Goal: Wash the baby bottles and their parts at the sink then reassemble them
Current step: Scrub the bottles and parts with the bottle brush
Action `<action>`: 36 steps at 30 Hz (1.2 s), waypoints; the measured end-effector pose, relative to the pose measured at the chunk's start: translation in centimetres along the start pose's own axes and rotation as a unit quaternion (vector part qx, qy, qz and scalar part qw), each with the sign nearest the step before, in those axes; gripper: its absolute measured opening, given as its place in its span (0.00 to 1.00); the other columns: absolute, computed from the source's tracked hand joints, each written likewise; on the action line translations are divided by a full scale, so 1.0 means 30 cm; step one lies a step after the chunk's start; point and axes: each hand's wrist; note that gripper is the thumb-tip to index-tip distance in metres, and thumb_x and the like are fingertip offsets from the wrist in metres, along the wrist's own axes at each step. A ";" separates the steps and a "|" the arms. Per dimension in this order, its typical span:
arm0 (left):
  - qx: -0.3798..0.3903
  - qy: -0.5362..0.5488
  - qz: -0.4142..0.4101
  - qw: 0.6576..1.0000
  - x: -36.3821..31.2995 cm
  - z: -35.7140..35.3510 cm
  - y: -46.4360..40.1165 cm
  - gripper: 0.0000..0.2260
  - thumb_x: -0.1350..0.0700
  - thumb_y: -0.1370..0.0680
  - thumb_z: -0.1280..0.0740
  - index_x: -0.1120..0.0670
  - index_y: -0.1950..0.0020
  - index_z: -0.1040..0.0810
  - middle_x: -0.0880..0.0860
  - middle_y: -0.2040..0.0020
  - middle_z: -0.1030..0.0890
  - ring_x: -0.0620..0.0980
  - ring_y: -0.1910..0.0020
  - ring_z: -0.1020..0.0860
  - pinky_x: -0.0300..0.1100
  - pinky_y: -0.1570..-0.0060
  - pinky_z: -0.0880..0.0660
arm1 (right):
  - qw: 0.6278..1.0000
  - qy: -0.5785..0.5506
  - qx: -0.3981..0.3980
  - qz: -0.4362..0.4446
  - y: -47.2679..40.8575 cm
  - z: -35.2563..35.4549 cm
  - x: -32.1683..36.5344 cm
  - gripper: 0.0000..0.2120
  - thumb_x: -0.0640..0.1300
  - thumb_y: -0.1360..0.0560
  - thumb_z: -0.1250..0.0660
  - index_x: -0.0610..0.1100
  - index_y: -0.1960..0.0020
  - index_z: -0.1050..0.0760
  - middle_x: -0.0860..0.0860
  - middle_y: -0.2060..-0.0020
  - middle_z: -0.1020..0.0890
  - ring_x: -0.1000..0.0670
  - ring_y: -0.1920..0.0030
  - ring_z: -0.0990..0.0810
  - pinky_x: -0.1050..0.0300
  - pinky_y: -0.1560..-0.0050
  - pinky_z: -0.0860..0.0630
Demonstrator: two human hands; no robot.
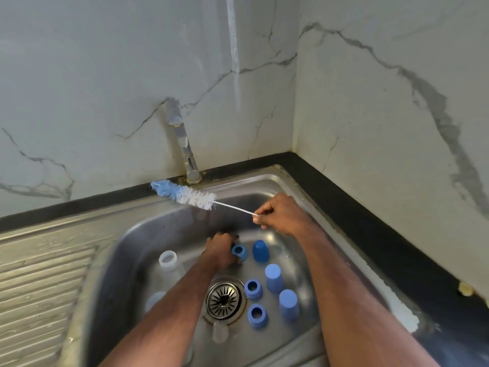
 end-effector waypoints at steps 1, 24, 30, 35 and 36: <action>-0.013 0.016 -0.004 1.000 -0.006 0.002 -0.001 0.30 0.46 0.28 0.25 0.47 0.27 0.28 0.49 0.34 0.22 0.54 0.31 0.29 0.48 0.36 0.34 | 1.000 0.002 -0.003 0.000 -0.002 -0.002 -0.002 0.03 0.44 0.27 0.23 0.48 0.53 0.13 0.54 0.67 0.14 0.59 0.64 0.15 0.62 0.55 0.21; -0.167 0.476 0.031 0.863 -0.003 0.175 0.150 0.17 0.61 0.27 0.23 0.57 0.39 0.22 0.53 0.48 0.16 0.50 0.50 0.16 0.41 0.53 0.19 | 0.999 0.003 0.001 0.054 -0.001 -0.051 0.033 0.07 0.43 0.28 0.23 0.46 0.50 0.14 0.51 0.65 0.14 0.55 0.63 0.15 0.58 0.54 0.17; -0.296 0.730 0.151 0.597 0.251 0.326 0.357 0.02 0.58 0.18 0.34 0.51 0.48 0.25 0.56 0.51 0.18 0.54 0.56 0.17 0.43 0.61 0.26 | 0.996 0.029 -0.008 0.087 0.004 -0.097 0.056 0.03 0.51 0.27 0.24 0.58 0.54 0.15 0.56 0.64 0.15 0.54 0.61 0.16 0.46 0.55 0.16; -0.375 0.802 0.136 0.445 0.430 0.426 0.459 0.06 0.53 0.16 0.38 0.53 0.46 0.24 0.56 0.48 0.20 0.54 0.51 0.20 0.46 0.47 0.23 | 0.995 0.030 0.014 0.093 0.014 -0.122 0.078 0.10 0.51 0.27 0.23 0.67 0.60 0.18 0.56 0.65 0.15 0.51 0.64 0.17 0.52 0.63 0.18; -0.380 0.808 0.136 0.428 0.447 0.429 0.464 0.07 0.53 0.15 0.38 0.55 0.43 0.24 0.57 0.47 0.20 0.54 0.50 0.20 0.47 0.45 0.23 | 0.995 0.028 0.017 0.097 0.017 -0.123 0.083 0.11 0.49 0.28 0.23 0.66 0.61 0.18 0.57 0.67 0.15 0.54 0.67 0.19 0.57 0.66 0.20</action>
Point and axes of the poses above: each hand's wrist, its own y-axis away from the middle knuckle, its own z-axis out of the back of the hand, x = y × z
